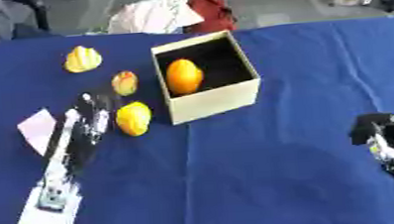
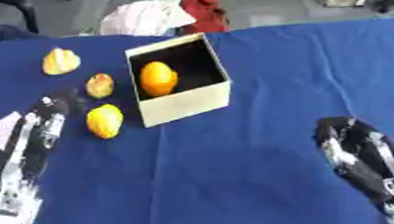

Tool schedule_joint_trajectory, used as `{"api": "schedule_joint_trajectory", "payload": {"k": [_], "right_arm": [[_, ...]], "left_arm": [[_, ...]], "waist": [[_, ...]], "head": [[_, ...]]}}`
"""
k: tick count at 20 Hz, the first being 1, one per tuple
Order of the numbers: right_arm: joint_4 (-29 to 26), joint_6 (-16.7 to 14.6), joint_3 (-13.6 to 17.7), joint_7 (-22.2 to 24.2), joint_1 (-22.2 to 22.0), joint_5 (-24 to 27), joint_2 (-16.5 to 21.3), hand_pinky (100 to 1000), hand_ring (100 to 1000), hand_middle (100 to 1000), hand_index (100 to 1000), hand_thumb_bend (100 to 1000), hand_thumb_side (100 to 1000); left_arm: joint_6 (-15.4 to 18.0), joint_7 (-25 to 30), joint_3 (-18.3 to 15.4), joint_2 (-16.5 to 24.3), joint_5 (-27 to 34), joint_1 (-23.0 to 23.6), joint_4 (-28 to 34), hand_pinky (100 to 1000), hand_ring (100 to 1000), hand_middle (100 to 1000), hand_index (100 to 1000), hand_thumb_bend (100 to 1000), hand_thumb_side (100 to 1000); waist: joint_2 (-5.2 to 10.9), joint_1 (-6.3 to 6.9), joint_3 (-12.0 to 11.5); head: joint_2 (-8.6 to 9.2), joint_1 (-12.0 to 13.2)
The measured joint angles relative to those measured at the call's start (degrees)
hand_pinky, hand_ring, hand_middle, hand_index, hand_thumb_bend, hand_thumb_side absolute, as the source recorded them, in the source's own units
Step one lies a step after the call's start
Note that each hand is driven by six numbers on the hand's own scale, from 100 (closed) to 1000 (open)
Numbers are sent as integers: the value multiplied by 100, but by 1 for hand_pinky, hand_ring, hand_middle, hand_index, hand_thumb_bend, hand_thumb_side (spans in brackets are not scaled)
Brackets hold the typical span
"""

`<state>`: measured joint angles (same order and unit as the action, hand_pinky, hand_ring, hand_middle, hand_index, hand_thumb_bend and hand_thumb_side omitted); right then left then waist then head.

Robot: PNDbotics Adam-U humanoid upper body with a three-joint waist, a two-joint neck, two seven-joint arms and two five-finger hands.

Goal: Pick up objects on the table and place them in the box.

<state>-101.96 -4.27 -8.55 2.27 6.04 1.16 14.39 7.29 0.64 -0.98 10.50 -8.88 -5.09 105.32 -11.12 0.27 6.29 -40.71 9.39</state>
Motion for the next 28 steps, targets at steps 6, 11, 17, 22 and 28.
{"api": "schedule_joint_trajectory", "payload": {"k": [6, 11, 17, 22, 28], "right_arm": [[-12, 2, 0, -2, -1, 0, 0, 636, 637, 589, 693, 100, 447], [-12, 2, 0, -3, -3, 0, 0, 636, 637, 590, 693, 100, 444], [-12, 3, 4, -9, -48, -5, 1, 636, 637, 590, 693, 100, 450], [-12, 3, 5, -11, -53, -12, 8, 636, 637, 590, 693, 100, 449], [-12, 3, 5, -11, -56, -20, 45, 636, 637, 590, 693, 100, 446]], "left_arm": [[-10, -32, -67, 13, -47, -4, 60, 769, 685, 645, 805, 100, 706], [-21, -50, -163, 227, -158, -7, 152, 773, 695, 659, 823, 100, 613], [-212, 102, -464, 1196, -786, 197, 492, 803, 740, 725, 877, 100, 472], [-544, 670, -692, 2298, -1609, 500, 530, 831, 778, 779, 915, 100, 460], [-772, 1500, -744, 3258, -2166, 607, -213, 838, 792, 805, 936, 100, 514]], "waist": [[0, 0, 8], [0, 2, 19], [0, 3, 13], [0, 3, -5], [25, 10, 3]], "head": [[0, 1], [0, 1], [1, -44], [1, -66], [22, -45]]}}
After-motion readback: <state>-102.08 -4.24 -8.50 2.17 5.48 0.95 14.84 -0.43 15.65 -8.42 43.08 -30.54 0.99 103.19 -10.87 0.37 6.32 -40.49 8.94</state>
